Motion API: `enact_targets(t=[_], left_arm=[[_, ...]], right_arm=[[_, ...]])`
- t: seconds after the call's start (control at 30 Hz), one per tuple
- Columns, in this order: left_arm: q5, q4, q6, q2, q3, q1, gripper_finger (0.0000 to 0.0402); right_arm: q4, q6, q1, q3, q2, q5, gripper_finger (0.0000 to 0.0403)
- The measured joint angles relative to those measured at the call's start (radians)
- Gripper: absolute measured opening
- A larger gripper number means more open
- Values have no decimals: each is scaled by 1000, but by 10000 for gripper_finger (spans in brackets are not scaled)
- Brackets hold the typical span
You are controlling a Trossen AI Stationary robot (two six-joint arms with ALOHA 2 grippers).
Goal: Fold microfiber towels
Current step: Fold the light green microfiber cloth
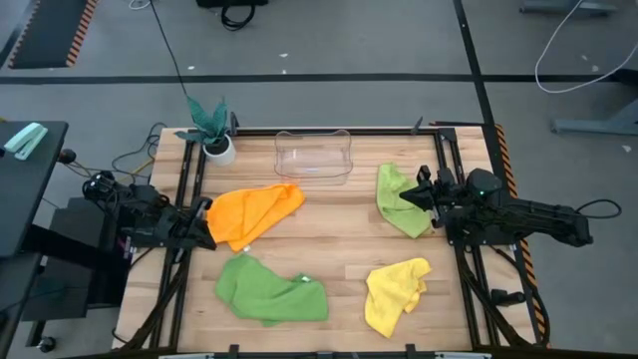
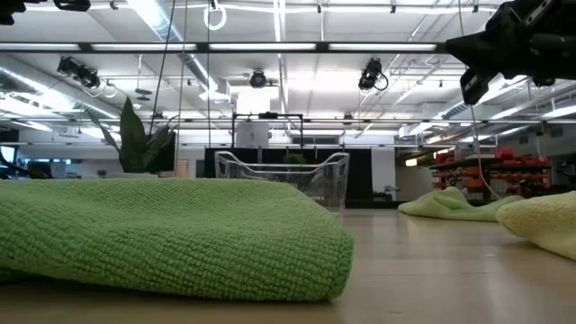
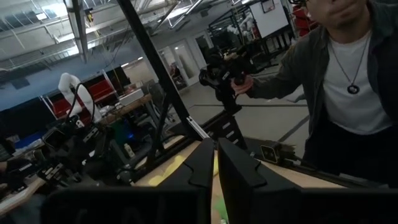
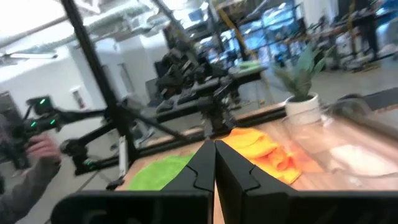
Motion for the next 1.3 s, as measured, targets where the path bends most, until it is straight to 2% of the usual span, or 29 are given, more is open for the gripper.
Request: enact_targets(t=[0.17,0.37,0.63,0.7,0.73,0.8,0.93,1.0,1.1,1.3], left_arm=[[-1,3,-71,0,0,0,26],[-1,26,-96,0,0,0,35],[-28,182,-19,8,1,0,23],[-114,217,-49,27,1,0,17],[-193,231,-77,41,1,0,15],[-408,239,-158,72,1,0,11],[-931,241,-328,142,0,1,11],[-1096,245,-357,173,0,2,19],[-1139,248,-282,203,0,27,32],[-1124,197,-499,256,0,105,40]], right_arm=[[34,0,0,0,0,70,14],[39,8,0,0,0,81,14],[39,36,0,0,0,81,14],[39,63,0,0,0,85,14],[39,79,0,0,0,89,14],[39,109,0,0,0,106,14],[34,174,0,8,1,209,14],[26,192,0,21,4,271,14],[-105,188,0,83,24,343,14],[-537,183,0,286,166,463,14]])
